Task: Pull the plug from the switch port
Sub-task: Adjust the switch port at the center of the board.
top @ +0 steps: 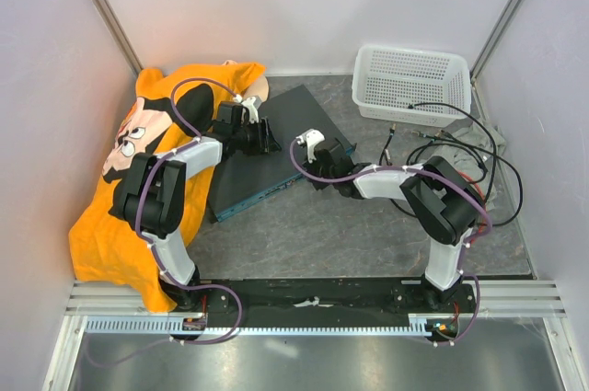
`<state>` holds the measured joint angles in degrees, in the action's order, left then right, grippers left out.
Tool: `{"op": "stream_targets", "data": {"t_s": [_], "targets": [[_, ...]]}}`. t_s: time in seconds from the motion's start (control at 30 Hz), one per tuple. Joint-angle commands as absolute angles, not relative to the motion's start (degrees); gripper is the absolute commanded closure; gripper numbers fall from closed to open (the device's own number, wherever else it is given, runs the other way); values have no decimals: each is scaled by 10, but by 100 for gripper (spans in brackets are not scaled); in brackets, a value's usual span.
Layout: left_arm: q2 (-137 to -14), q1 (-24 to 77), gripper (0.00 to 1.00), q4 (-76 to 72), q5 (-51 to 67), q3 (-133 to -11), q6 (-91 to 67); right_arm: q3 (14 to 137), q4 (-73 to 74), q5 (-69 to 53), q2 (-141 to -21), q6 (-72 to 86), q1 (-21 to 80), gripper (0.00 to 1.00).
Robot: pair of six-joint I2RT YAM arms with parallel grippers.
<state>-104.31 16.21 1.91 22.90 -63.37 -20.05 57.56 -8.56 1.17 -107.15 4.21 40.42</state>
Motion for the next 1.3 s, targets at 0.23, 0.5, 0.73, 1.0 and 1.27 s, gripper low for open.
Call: {"op": "stream_targets", "data": {"t_s": [0.23,0.5,0.73,1.0,1.27], "targets": [[-1112,178,46,120,194,-619,-163,463,-152,-22,-994,47,412,100],[-1106,178,46,122,191,-619,-159,469,-124,-28,-958,75,415,98],[-1022,178,46,105,164,-596,-148,531,-95,-57,-947,72,441,38],[-845,175,45,29,139,-428,-202,548,-104,-124,-904,190,398,8],[-807,173,45,-33,127,-359,-268,510,-172,-221,-928,340,393,45]]}}
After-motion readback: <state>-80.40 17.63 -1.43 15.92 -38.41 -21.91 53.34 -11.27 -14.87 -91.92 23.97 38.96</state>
